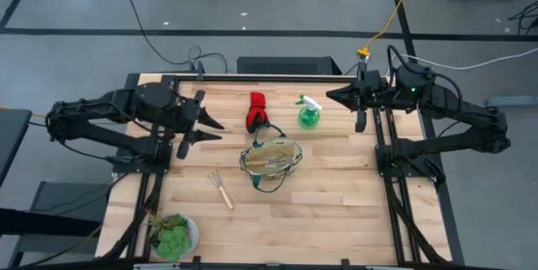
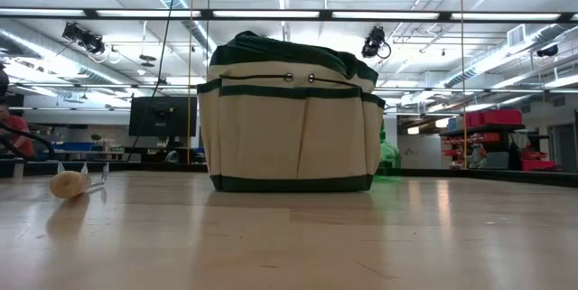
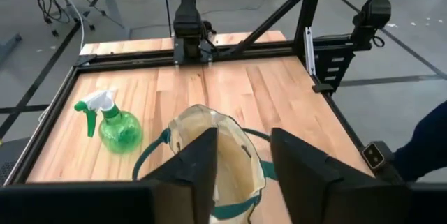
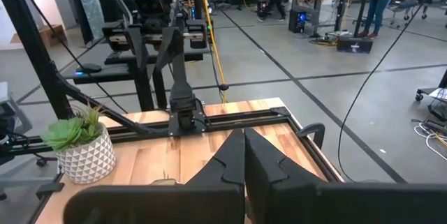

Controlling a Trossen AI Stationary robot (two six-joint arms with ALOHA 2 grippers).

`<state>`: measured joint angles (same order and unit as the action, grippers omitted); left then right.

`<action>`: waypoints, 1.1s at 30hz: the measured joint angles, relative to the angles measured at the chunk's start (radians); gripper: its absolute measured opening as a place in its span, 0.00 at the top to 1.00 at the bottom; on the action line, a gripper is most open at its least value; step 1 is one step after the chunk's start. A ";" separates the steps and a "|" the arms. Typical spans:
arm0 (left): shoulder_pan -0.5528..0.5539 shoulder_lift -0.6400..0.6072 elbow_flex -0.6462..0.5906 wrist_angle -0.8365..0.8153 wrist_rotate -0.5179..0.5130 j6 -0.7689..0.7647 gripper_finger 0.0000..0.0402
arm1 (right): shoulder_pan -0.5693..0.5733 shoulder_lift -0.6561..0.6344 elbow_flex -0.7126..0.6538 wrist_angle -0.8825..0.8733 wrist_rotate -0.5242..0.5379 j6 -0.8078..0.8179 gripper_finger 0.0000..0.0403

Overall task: Pick & Place Garden tools in Gardening bag
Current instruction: Put the light brown trowel into the light brown and green gardening bag

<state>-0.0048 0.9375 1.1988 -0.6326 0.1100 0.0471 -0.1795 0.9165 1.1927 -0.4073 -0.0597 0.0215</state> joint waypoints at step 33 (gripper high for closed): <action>-0.215 0.224 -0.001 -0.147 0.052 0.066 0.34 | 0.000 0.000 0.000 -0.030 0.000 0.023 1.00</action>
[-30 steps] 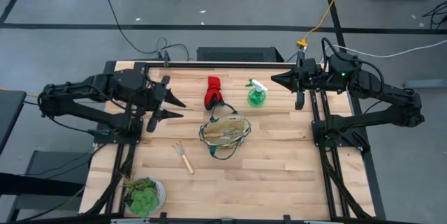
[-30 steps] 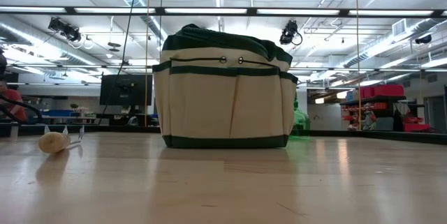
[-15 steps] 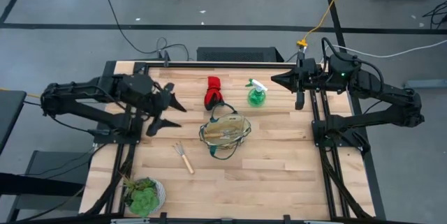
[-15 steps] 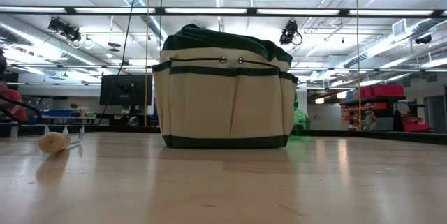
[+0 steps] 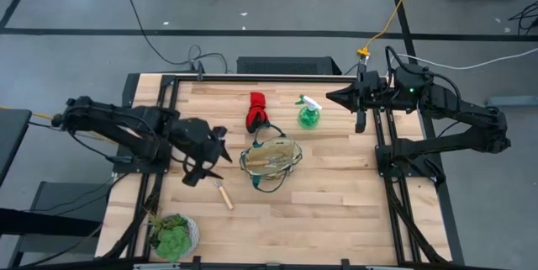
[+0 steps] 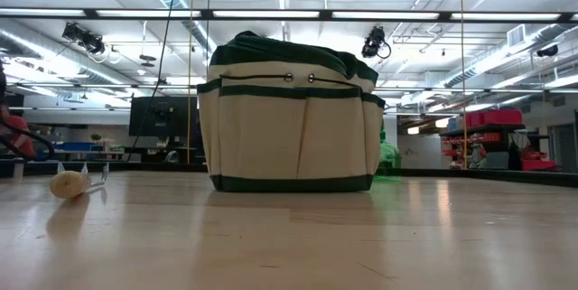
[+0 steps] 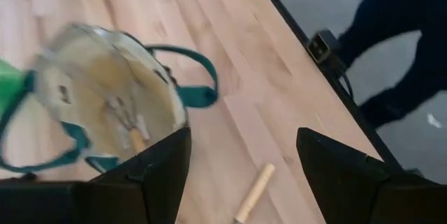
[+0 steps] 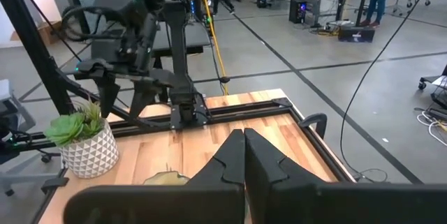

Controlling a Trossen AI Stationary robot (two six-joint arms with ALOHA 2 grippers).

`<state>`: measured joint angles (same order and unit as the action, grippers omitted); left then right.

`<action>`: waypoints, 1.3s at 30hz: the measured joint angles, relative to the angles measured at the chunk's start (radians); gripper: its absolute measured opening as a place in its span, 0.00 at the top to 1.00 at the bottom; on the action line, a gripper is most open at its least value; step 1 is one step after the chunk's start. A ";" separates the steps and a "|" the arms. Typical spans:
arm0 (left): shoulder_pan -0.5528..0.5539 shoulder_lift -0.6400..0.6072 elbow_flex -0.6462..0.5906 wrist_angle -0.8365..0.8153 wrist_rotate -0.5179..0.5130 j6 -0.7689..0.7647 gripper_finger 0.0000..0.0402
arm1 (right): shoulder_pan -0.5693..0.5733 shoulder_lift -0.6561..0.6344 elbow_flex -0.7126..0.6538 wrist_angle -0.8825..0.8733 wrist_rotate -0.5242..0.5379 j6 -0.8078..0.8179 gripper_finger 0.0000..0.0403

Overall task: Pick & Place Garden tools in Gardening bag
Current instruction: Put the light brown trowel into the light brown and green gardening bag

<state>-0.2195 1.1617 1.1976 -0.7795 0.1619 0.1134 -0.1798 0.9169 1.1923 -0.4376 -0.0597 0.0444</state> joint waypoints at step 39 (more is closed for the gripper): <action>-0.195 0.207 0.000 -0.204 -0.243 0.108 0.34 | 0.000 0.000 0.000 -0.110 0.000 -0.001 1.00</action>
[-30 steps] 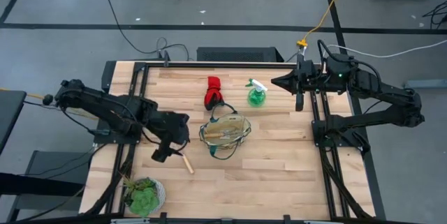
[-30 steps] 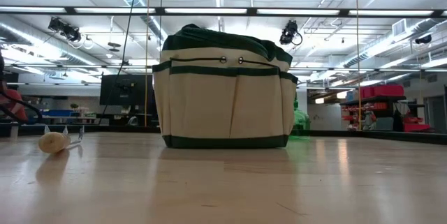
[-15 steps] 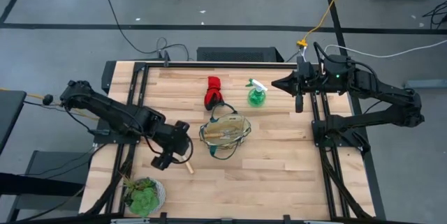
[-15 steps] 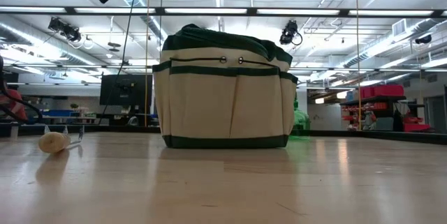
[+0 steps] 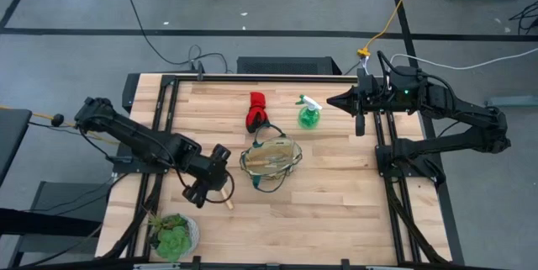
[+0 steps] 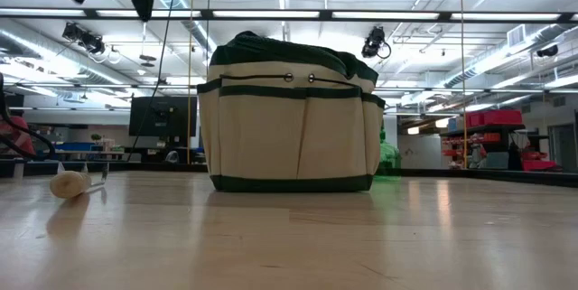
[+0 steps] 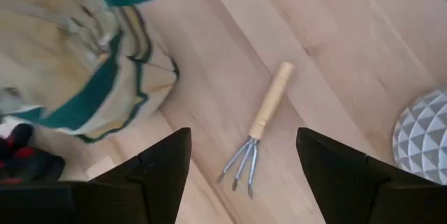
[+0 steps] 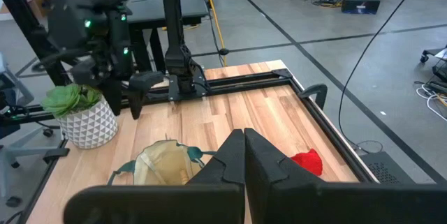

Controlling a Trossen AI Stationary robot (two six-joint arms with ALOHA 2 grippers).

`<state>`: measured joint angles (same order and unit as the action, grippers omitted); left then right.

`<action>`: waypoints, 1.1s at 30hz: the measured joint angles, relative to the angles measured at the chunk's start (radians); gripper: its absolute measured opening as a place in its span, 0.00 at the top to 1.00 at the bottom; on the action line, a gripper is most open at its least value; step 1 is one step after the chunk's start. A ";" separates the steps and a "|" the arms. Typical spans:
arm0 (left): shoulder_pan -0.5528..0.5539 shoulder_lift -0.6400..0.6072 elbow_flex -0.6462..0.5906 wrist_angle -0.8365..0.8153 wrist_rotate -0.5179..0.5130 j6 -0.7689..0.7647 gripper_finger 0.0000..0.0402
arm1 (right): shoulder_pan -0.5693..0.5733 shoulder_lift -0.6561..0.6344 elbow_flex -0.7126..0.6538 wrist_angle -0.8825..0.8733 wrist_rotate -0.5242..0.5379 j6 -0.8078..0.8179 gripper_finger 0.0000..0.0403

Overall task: Pick & Place Garden tools in Gardening bag
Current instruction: Put the light brown trowel into the light brown and green gardening bag

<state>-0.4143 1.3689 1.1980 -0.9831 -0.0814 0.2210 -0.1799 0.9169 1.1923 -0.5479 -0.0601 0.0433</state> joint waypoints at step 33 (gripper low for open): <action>-0.016 0.262 0.000 0.051 0.059 0.003 0.34 | 0.000 0.000 0.000 0.000 0.000 -0.009 1.00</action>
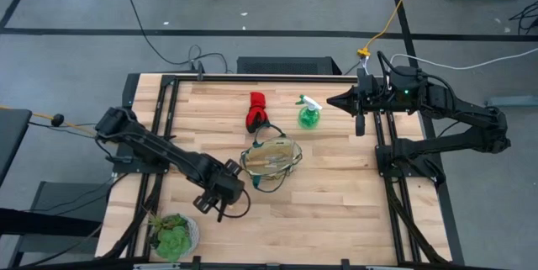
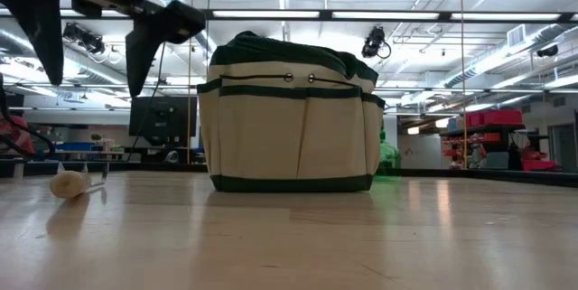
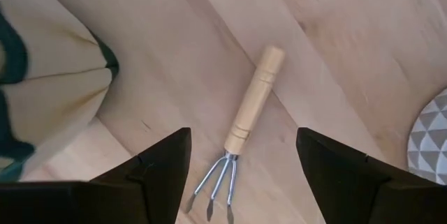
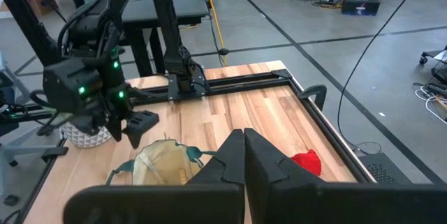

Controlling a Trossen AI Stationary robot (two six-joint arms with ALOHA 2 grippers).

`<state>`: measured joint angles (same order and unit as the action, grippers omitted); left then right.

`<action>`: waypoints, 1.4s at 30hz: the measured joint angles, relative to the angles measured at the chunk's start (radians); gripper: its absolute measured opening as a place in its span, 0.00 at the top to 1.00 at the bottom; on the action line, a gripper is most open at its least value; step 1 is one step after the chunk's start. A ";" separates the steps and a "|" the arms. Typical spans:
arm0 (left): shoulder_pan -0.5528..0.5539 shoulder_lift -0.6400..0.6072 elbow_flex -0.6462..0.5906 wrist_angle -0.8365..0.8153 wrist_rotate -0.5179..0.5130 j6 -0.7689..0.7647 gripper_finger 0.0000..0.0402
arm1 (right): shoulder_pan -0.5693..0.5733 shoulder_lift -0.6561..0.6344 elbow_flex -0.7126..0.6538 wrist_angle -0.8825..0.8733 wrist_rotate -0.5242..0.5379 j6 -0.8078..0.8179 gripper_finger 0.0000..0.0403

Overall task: Pick & Place Garden tools in Gardening bag
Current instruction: Put the light brown trowel into the light brown and green gardening bag

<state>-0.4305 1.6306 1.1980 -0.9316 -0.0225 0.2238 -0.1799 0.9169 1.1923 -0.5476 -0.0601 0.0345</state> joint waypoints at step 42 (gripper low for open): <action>-0.058 0.008 -0.145 0.098 -0.027 -0.054 0.34 | 0.000 0.000 0.000 0.000 -0.008 0.055 1.00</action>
<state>-0.4889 1.6382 1.0534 -0.8338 -0.0494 0.1699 -0.1795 0.9169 1.1923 -0.5472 -0.0685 0.0895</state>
